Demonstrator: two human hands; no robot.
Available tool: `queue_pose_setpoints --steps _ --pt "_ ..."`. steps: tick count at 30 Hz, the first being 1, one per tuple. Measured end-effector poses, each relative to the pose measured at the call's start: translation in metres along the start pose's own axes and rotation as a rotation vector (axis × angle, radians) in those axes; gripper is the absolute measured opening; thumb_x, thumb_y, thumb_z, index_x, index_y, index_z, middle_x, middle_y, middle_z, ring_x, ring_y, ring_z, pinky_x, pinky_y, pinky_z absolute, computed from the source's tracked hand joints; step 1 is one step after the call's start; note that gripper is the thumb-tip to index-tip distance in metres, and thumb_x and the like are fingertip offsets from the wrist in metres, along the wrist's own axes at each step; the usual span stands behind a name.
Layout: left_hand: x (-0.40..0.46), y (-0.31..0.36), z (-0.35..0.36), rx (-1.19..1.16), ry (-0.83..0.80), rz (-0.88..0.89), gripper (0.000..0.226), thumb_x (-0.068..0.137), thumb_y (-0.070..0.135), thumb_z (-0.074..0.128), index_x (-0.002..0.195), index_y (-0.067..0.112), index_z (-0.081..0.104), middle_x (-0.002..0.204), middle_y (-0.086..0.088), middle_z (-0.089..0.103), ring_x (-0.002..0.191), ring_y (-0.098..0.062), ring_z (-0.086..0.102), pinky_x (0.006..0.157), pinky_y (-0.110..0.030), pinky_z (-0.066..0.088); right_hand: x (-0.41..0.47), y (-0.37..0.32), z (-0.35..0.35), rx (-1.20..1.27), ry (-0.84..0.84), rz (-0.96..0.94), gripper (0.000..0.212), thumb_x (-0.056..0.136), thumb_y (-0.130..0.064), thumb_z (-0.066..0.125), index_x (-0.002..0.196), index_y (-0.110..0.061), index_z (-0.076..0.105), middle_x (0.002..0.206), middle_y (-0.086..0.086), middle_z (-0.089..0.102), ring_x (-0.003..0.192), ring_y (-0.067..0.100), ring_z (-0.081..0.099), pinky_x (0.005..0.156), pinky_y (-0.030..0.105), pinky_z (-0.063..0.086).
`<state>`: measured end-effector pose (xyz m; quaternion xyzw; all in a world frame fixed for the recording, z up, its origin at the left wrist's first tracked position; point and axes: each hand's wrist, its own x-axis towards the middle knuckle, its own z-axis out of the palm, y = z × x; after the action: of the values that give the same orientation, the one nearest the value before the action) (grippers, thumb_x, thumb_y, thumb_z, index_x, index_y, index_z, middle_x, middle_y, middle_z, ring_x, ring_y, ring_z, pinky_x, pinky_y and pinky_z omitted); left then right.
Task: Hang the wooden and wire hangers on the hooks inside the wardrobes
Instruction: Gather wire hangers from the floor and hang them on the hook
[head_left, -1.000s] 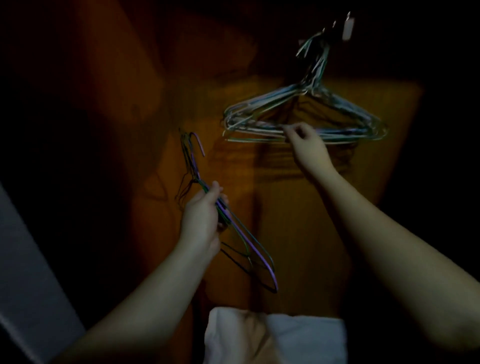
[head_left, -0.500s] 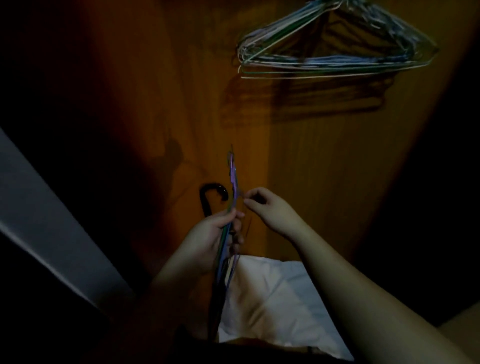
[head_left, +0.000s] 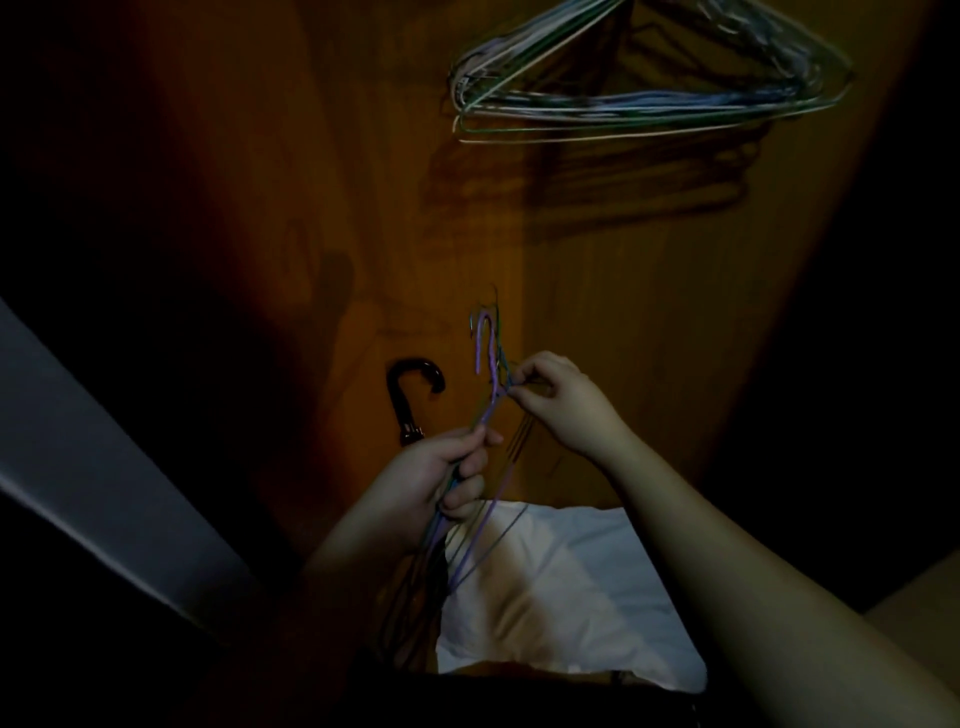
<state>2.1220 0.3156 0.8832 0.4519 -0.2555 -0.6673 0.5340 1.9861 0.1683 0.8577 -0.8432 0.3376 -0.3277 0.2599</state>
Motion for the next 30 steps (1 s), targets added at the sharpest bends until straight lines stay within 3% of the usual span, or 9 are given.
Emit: queue_pose_setpoints --steps 3,7,11,17,21,24,28,30 --pt "0.004 -0.002 0.005 0.054 0.024 0.017 0.018 0.101 0.019 0.042 0.096 0.006 0.054 0.053 0.003 0.038 0.029 -0.005 0.026 0.03 -0.011 0.019 -0.001 0.002 -0.011 0.049 -0.035 0.046 0.009 0.09 -0.023 0.066 0.089 -0.025 0.057 0.092 -0.011 0.057 0.093 0.01 0.053 0.09 0.038 0.043" --pt "0.007 -0.003 0.01 0.125 0.015 0.053 0.019 0.101 0.017 0.042 0.1 0.002 0.054 0.054 0.001 0.041 0.029 -0.006 0.027 0.031 -0.012 0.02 -0.005 0.002 -0.033 0.195 -0.148 0.121 0.007 0.094 -0.031 0.06 0.094 -0.025 0.063 0.095 0.004 0.065 0.089 0.015 0.059 0.085 0.034 0.045" --pt "0.01 -0.005 0.018 0.192 0.015 0.094 0.019 0.101 0.017 0.043 0.099 0.002 0.056 0.057 -0.002 0.045 0.03 -0.008 0.03 0.033 -0.012 0.02 -0.004 -0.003 -0.047 0.141 -0.177 0.174 0.023 0.096 -0.046 0.052 0.09 -0.031 0.067 0.085 -0.01 0.064 0.081 0.004 0.058 0.078 0.028 0.043" --pt "0.015 0.002 0.025 0.344 0.031 0.133 0.019 0.101 0.019 0.044 0.094 0.007 0.058 0.059 -0.002 0.053 0.036 -0.012 0.042 0.035 -0.016 0.026 -0.003 -0.009 -0.076 0.202 -0.101 0.205 0.026 0.098 -0.038 0.052 0.085 -0.021 0.066 0.074 -0.011 0.059 0.062 -0.009 0.051 0.061 0.008 0.037" --pt "0.019 0.006 0.025 0.395 0.02 0.115 0.02 0.101 0.018 0.045 0.092 0.007 0.059 0.064 -0.003 0.061 0.037 -0.008 0.044 0.034 -0.016 0.029 -0.003 -0.008 -0.094 0.123 -0.092 0.204 0.025 0.098 -0.04 0.051 0.082 -0.028 0.065 0.067 -0.019 0.058 0.061 -0.012 0.051 0.061 0.012 0.035" --pt "0.022 0.004 0.028 0.425 0.006 0.105 0.021 0.1 0.021 0.047 0.093 0.008 0.062 0.07 -0.004 0.064 0.045 -0.012 0.047 0.038 -0.019 0.032 -0.004 -0.004 -0.099 0.079 -0.051 0.187 0.025 0.098 -0.04 0.051 0.083 -0.027 0.066 0.071 -0.013 0.058 0.061 -0.012 0.051 0.062 0.017 0.035" --pt "0.024 0.004 0.029 0.459 0.049 0.094 0.02 0.099 0.018 0.051 0.091 0.007 0.066 0.072 -0.001 0.059 0.048 -0.013 0.046 0.042 -0.021 0.033 -0.006 0.0 -0.106 0.034 -0.006 0.165 0.028 0.097 -0.041 0.052 0.081 -0.024 0.066 0.069 -0.011 0.055 0.058 -0.006 0.048 0.06 0.016 0.035" --pt "0.025 0.004 0.028 0.448 0.035 0.078 0.02 0.099 0.018 0.051 0.092 0.006 0.066 0.067 -0.001 0.052 0.042 -0.011 0.039 0.04 -0.019 0.029 -0.007 0.002 -0.111 0.023 -0.004 0.139 0.027 0.097 -0.039 0.054 0.079 -0.024 0.066 0.073 -0.01 0.058 0.064 -0.005 0.05 0.068 0.018 0.037"
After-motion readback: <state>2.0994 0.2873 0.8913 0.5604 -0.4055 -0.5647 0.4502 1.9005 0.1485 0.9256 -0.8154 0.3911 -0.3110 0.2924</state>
